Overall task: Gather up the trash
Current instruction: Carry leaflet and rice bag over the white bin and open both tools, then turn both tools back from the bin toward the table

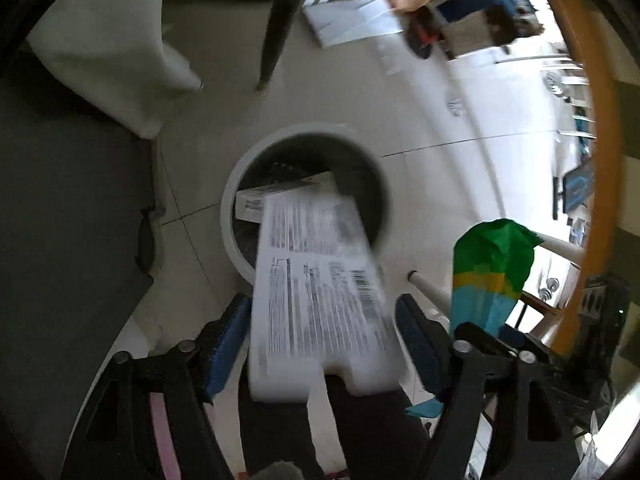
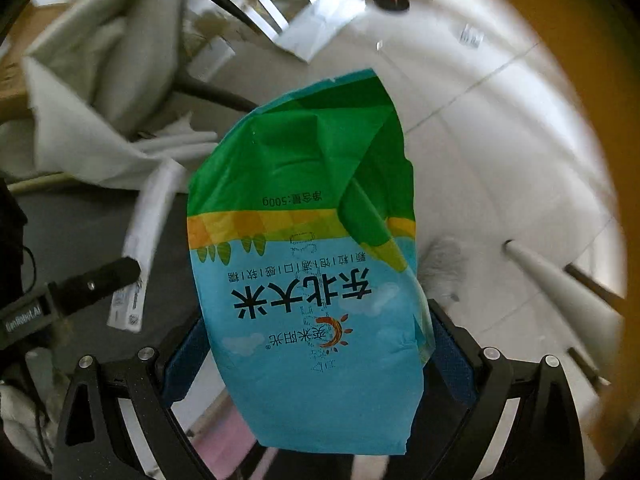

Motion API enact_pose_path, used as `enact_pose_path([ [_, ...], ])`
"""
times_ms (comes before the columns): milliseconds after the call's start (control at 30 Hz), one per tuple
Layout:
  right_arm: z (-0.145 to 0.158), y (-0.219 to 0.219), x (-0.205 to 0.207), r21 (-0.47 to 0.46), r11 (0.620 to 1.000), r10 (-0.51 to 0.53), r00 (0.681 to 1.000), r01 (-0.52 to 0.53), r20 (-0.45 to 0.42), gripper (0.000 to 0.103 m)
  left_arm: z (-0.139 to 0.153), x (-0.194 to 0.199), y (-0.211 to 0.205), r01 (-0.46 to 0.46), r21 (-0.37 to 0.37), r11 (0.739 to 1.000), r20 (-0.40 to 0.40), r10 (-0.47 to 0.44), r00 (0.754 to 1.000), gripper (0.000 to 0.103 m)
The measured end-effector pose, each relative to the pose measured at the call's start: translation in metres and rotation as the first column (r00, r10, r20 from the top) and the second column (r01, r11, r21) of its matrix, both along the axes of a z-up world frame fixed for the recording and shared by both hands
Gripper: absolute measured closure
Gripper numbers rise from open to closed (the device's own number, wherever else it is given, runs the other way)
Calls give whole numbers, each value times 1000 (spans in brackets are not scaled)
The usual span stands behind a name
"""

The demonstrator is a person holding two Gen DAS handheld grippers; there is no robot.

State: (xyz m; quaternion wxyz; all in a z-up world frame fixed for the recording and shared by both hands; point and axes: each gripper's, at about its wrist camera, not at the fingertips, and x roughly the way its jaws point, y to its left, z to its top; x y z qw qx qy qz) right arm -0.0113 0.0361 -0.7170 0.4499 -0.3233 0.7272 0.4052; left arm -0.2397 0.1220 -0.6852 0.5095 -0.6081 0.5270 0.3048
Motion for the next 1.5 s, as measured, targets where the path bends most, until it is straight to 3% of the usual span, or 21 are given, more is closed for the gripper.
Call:
enact_pose_path([
  [67, -38, 1, -3, -19, 1000, -20, 999, 19, -39, 4, -25, -6, 1, -12, 0, 1000, -20, 12, 1000, 5],
  [233, -95, 3, -15, -45, 998, -49, 991, 44, -123, 1, -30, -14, 2, 10, 129, 992, -132, 7, 991, 3],
  [400, -93, -5, -9, -32, 999, -38, 995, 35, -95, 0, -20, -18, -5, 58, 213, 975, -240, -6, 971, 3],
  [467, -86, -3, -10, -25, 1000, -19, 997, 17, -70, 0, -14, -17, -7, 68, 225, 972, -253, -10, 967, 3],
  [567, -70, 0, -13, -24, 999, 45, 997, -44, 57, 0, -11, -16, -10, 110, 237, 965, -303, -34, 952, 3],
  [733, -52, 10, -16, -40, 991, 136, 964, -131, 228, 0, -1, -12, -18, 130, 230, 964, -330, -49, 943, 3],
  [1067, -5, 7, -22, -19, 984, 177, 949, -179, 261, 0, 43, -10, -28, 118, 243, 963, -309, -38, 950, 3],
  [1300, 57, 8, -21, 28, 981, 175, 943, -190, 283, 0, 90, -11, -33, 114, 267, 957, -292, -33, 956, 3],
  [1500, 126, 8, -21, 67, 979, 166, 945, -192, 283, 0, 148, -14, -40, 112, 292, 950, -277, -28, 960, 3],
])
